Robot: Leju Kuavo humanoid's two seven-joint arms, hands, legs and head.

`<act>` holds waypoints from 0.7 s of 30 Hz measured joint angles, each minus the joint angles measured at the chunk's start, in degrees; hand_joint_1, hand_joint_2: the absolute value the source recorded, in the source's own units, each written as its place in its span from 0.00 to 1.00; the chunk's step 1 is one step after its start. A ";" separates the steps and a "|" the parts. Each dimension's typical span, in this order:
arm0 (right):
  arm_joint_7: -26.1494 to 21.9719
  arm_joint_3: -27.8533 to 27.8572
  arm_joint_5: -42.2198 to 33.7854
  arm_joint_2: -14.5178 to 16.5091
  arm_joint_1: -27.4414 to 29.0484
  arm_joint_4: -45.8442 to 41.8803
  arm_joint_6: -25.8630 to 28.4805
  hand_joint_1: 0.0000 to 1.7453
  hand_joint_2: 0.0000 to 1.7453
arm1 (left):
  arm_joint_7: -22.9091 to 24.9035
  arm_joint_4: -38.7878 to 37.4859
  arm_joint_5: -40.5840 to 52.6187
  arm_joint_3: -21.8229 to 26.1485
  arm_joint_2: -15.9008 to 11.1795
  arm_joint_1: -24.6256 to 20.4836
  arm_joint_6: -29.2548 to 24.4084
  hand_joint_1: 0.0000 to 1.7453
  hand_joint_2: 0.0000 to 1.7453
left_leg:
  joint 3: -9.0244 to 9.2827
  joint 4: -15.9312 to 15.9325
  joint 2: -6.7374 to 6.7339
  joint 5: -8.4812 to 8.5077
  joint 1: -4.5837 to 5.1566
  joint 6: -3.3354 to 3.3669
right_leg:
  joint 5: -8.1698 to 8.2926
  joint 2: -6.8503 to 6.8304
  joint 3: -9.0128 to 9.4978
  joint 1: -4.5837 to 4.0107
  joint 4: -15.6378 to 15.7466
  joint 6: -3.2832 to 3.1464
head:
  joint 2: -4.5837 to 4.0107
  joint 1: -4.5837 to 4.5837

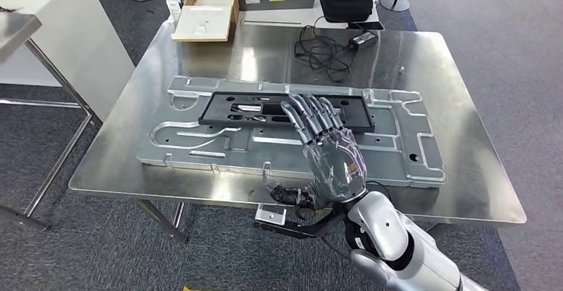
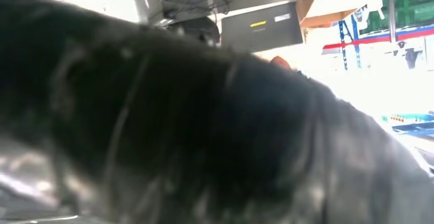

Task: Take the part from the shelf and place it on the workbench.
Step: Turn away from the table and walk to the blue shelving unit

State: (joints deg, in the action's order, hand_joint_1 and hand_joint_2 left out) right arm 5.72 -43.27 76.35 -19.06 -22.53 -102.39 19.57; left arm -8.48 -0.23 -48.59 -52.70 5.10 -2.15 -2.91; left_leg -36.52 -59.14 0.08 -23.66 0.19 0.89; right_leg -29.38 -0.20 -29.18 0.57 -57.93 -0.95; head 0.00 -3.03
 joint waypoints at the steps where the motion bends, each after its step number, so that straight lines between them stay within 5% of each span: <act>1: 0.02 -0.01 -0.01 0.00 -0.02 -0.03 -0.02 0.00 0.00 | 0.01 0.01 0.00 -0.01 -0.03 -0.02 -0.02 0.00 0.00 | -0.59 -1.52 0.06 -1.97 0.01 -0.24 | 0.72 -0.18 -0.64 0.16 0.25 -0.50 | 0.00 0.00; 3: 0.05 -0.01 -0.04 0.01 0.01 -0.09 -0.07 0.00 0.00 | 0.04 0.03 0.00 -0.03 -0.07 -0.13 -0.05 0.00 0.00 | -2.17 -7.48 0.06 -7.90 -0.07 -0.58 | 2.12 -0.34 -2.29 0.20 0.37 -1.09 | 0.00 0.04; 5: 0.09 -0.01 -0.10 0.01 0.08 -0.12 -0.14 0.00 0.00 | 0.10 0.04 -0.01 -0.08 -0.08 -0.18 -0.10 0.00 0.00 | -2.83 -13.78 0.06 -10.86 -0.11 -0.82 | 3.47 -0.43 -4.10 0.07 0.18 -1.09 | 0.00 0.04; 7: 0.11 -0.01 -0.18 0.00 0.11 -0.13 -0.31 0.00 0.00 | 0.26 0.04 -0.05 -0.19 -0.08 -0.13 -0.22 0.00 0.00 | -0.77 -14.46 0.06 -8.63 -0.20 -0.89 | 4.72 -0.47 -6.04 0.04 -0.30 -0.86 | 0.00 0.04; 10: 0.12 -0.01 -0.33 -0.02 0.11 -0.21 -0.58 0.00 0.00 | 0.56 0.04 -0.09 -0.37 -0.08 0.13 -0.44 0.00 0.00 | 5.62 -6.63 0.08 -5.21 -0.38 -0.70 | 5.85 -0.41 -8.13 0.08 -1.17 -0.41 | 0.00 0.05; 14: 0.15 -0.01 -0.44 -0.03 0.10 -0.34 -0.75 0.00 0.00 | 0.64 0.04 -0.10 -0.48 -0.08 0.38 -0.50 0.00 0.00 | 8.02 -2.68 0.17 -6.05 -0.28 -0.43 | 6.36 -0.40 -8.58 0.02 -1.44 -0.06 | 0.00 0.04; 16: 0.23 -0.03 -0.79 -0.32 0.09 -0.54 -1.15 0.00 0.00 | 0.63 0.03 -0.17 -0.74 0.06 0.65 -0.54 0.00 0.00 | 8.91 0.89 0.12 -6.33 -0.22 0.80 | 6.80 -0.31 -9.40 0.04 -1.80 0.97 | 0.00 -0.01; 18: 0.30 -0.06 -1.20 -0.67 0.09 -0.66 -1.72 0.00 0.00 | 0.61 0.03 -0.26 -0.97 0.19 0.65 -0.57 0.00 0.00 | 7.93 2.50 -0.16 -5.03 -0.23 2.28 | 3.17 -0.15 -10.84 0.20 -5.03 2.07 | 0.00 -0.06; 20: 0.30 -0.08 -1.38 -0.79 0.10 -0.70 -2.09 0.00 0.00 | 0.61 0.03 -0.28 -1.03 0.19 0.51 -0.59 0.00 0.00 | 6.39 2.46 -0.36 -3.75 -0.13 2.75 | -2.49 -0.07 -12.23 0.29 -10.91 2.56 | 0.00 -0.08; 21: 0.30 -0.08 -1.44 -0.84 0.11 -0.70 -2.18 0.00 0.00 | 0.61 0.04 -0.28 -1.05 0.19 0.47 -0.59 0.00 0.00 | 5.64 2.41 -0.42 -3.19 -0.07 2.77 | -4.08 -0.07 -12.72 0.31 -13.88 2.72 | 0.00 -0.08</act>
State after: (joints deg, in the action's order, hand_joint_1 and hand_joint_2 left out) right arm 6.02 -43.34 74.91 -19.91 -22.42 -103.10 17.39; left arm -7.87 -0.20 -48.87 -53.75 5.29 -1.68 -3.50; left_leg -30.89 -56.74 -0.34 -26.85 0.12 3.66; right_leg -33.46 -0.27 -41.90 0.88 -71.81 1.77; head 0.00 -3.11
